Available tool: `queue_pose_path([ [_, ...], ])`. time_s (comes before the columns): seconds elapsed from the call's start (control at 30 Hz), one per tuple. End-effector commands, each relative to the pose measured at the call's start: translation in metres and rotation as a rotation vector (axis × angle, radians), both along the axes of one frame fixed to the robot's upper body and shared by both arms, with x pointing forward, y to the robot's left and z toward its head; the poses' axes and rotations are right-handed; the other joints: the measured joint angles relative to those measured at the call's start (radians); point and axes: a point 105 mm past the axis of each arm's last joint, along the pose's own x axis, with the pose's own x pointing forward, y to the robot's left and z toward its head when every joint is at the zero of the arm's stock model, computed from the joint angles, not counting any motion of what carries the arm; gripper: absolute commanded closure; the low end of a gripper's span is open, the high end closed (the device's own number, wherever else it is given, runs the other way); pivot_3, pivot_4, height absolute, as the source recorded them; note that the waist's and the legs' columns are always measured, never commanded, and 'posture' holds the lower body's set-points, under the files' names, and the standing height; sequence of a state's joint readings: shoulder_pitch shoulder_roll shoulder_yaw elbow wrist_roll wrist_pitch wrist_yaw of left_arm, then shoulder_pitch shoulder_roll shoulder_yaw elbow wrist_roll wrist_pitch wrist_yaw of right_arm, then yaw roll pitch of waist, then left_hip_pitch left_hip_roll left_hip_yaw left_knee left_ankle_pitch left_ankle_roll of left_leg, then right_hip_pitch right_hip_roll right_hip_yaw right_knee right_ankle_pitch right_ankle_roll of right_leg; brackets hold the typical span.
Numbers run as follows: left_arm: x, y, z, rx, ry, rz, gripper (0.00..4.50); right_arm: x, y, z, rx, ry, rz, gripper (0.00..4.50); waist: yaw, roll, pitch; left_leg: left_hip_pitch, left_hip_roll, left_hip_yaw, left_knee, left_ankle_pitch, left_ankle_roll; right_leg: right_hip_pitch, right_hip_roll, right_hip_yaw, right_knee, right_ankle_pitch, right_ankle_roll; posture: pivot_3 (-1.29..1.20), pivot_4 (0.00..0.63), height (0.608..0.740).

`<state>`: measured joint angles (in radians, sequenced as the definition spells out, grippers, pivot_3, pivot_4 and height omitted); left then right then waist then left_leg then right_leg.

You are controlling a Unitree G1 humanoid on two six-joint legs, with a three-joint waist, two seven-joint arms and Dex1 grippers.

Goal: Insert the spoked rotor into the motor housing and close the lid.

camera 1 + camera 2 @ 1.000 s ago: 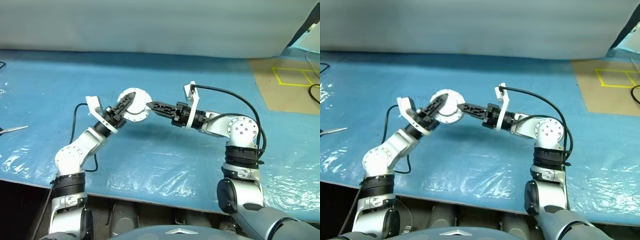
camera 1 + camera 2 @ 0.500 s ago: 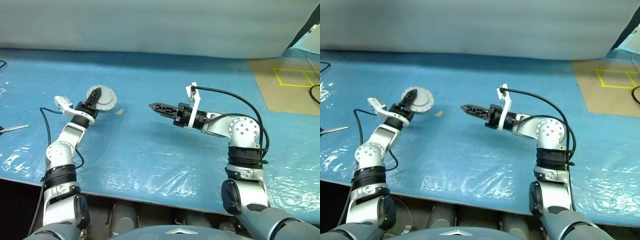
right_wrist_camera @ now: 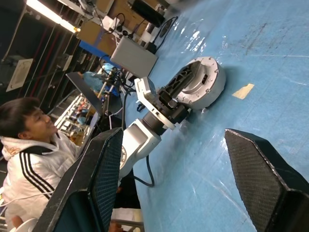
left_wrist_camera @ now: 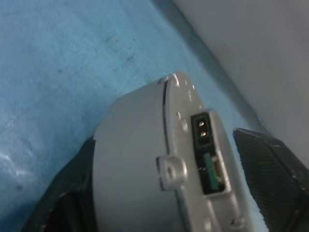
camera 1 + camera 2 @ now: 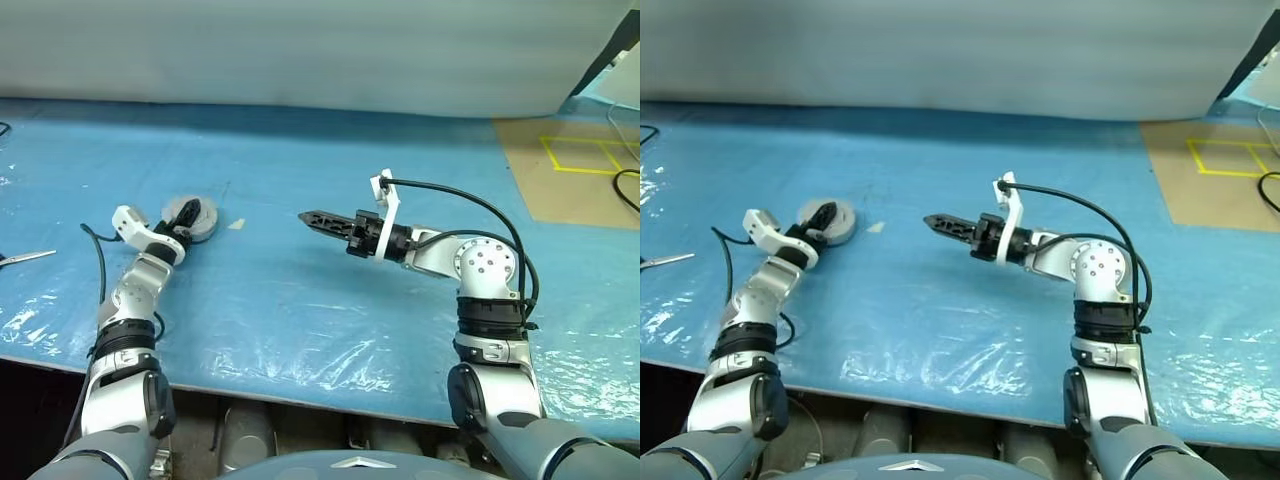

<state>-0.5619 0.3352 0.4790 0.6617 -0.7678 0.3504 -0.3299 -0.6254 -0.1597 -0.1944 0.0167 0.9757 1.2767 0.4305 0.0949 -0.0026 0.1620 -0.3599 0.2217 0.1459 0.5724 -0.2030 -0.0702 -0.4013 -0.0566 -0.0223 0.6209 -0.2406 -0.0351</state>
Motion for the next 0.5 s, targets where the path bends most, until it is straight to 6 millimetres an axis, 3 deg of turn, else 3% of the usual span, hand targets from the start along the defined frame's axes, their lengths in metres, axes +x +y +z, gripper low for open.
queue_pose_path([
  [0.03,-0.007,0.03,-0.007,0.09,0.049,0.085,0.13,-0.003,0.003,0.009,0.016,-0.049,0.014,1.0,-0.005,0.0,0.0,0.001,0.0,0.0,0.0,0.0,0.0,0.0,0.0,0.0,0.0,0.0,0.0,0.0,0.15,0.74],
  [0.27,-0.032,0.1,-0.001,0.168,0.084,0.274,0.13,-0.003,0.005,0.008,0.019,-0.059,0.019,1.0,-0.018,0.0,0.0,0.001,0.0,0.001,-0.001,0.0,0.0,0.0,0.0,0.001,-0.001,0.0,0.0,0.0,0.15,0.74],
  [0.4,-0.043,0.121,0.006,0.224,0.066,0.311,0.13,-0.001,0.008,0.009,0.026,-0.072,0.019,1.0,-0.013,0.0,0.0,-0.001,0.0,0.0,-0.002,0.0,0.0,-0.001,0.0,0.0,-0.003,0.0,0.0,0.0,0.15,0.74],
  [0.5,-0.044,0.113,0.03,0.22,-0.054,0.248,0.13,0.0,0.006,0.011,0.022,-0.095,0.015,1.0,-0.002,-0.001,0.0,-0.001,0.0,0.0,-0.002,0.0,0.0,-0.001,-0.001,-0.001,-0.003,0.0,0.0,0.0,0.15,0.74],
])
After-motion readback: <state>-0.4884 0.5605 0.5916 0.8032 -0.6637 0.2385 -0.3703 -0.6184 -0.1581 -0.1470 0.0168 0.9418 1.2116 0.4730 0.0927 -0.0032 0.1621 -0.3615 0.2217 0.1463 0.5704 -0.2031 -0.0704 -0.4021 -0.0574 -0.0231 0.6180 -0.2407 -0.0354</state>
